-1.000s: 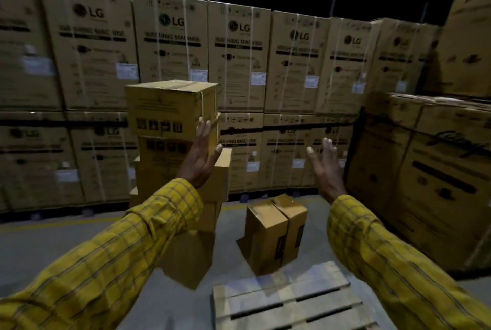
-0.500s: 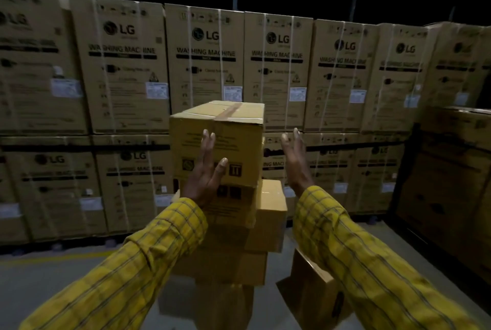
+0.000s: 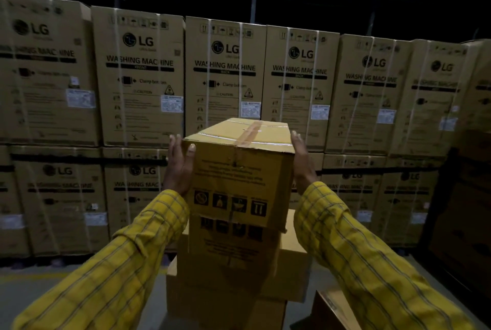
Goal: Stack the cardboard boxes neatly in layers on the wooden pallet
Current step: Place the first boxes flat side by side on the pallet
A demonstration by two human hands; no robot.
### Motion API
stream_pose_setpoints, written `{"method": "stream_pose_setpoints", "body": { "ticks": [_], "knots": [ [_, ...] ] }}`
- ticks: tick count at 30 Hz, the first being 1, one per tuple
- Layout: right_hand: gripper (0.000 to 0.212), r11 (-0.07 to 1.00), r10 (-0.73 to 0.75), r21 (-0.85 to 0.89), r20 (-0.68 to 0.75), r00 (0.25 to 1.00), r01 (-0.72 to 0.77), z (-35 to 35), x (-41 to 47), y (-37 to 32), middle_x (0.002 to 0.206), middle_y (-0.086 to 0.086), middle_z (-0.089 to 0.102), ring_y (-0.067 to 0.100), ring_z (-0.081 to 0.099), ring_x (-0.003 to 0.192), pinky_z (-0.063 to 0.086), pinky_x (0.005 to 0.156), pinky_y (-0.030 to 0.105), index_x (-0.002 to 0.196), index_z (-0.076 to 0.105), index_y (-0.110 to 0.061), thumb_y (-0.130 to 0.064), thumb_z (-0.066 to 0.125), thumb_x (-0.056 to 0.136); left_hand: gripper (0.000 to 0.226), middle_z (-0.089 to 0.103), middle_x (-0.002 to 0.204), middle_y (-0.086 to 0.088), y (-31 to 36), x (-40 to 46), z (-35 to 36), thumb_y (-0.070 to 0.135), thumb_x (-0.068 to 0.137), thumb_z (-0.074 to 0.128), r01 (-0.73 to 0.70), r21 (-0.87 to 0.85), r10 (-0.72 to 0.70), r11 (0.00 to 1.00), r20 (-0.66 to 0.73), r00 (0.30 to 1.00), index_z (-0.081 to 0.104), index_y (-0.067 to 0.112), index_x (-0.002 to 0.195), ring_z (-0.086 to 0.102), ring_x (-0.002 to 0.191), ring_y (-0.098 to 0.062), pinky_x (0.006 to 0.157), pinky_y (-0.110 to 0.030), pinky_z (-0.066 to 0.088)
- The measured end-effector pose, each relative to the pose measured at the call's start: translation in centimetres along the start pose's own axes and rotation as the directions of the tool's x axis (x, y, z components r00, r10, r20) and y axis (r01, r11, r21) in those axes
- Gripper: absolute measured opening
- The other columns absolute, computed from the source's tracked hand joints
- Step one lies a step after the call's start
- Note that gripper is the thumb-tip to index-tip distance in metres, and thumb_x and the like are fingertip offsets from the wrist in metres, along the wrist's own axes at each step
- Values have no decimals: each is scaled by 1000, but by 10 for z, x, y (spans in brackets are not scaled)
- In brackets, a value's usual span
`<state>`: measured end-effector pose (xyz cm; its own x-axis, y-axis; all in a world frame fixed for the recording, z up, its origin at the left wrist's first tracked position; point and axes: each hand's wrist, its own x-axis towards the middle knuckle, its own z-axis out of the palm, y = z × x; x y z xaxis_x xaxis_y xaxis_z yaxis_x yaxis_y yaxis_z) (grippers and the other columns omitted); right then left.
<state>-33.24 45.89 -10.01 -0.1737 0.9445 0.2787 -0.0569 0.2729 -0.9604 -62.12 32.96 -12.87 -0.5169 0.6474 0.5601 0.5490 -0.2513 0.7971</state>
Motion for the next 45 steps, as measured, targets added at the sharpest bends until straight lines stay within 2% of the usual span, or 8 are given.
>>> {"method": "stream_pose_setpoints", "body": {
  "ticks": [4,9,18,22,28,36,39,45],
  "knots": [
    [65,979,134,147,47,990,-139,3,-2,-17,125,12,73,33,73,105,61,85,49,139,62,-24,-69,56,93,86,61,136,-10,-4,33,6,84,89,38,217,-190,-211,957,52,976,56,21,144,57,125,-33,111,-51,43],
    [40,930,193,290,137,972,-225,8,-6,-15,79,14,72,28,67,62,56,64,35,102,72,-8,-43,51,99,50,65,109,-1,-4,41,22,62,96,57,303,-344,-303,889,56,951,65,21,124,61,97,-20,90,-37,45],
    [44,909,126,383,124,984,-165,-16,-49,-32,109,26,64,38,61,87,50,86,49,109,72,-5,-41,55,89,65,73,96,-2,26,17,20,72,74,68,238,-453,-237,859,60,970,76,16,106,64,90,-21,72,-33,47],
    [37,909,59,408,61,996,-79,-53,-89,-55,100,20,67,35,64,80,53,79,45,88,81,-13,-37,53,92,46,70,94,1,63,-6,30,67,85,66,203,-490,-163,848,125,979,72,24,98,57,78,-10,68,-10,46],
    [38,905,-35,419,-107,994,77,-131,-157,-75,107,20,64,40,64,89,58,78,46,120,68,-9,-32,57,91,51,75,109,4,101,-49,77,64,66,76,278,-593,-104,756,311,945,80,28,101,66,107,-20,95,-43,51],
    [82,950,-88,260,-316,945,175,-262,-240,-29,157,14,45,50,61,121,56,89,62,157,34,-44,-28,62,82,39,66,101,-12,140,-145,183,37,60,73,519,-592,-6,617,656,755,74,18,93,59,97,-28,75,-39,45],
    [81,963,-165,145,-356,920,228,-300,-270,-14,157,12,47,56,51,130,44,100,76,156,35,-47,-25,60,83,33,72,97,-9,128,-176,221,34,60,73,525,-643,56,558,660,749,77,17,88,66,98,-26,94,-42,49],
    [82,988,-85,60,-561,823,143,-375,-261,24,158,-6,45,29,45,145,34,118,56,156,43,-31,-66,68,87,61,44,159,-12,82,-194,342,51,106,40,594,-542,132,595,794,593,47,13,152,45,145,-31,119,-57,35]
  ]
}}
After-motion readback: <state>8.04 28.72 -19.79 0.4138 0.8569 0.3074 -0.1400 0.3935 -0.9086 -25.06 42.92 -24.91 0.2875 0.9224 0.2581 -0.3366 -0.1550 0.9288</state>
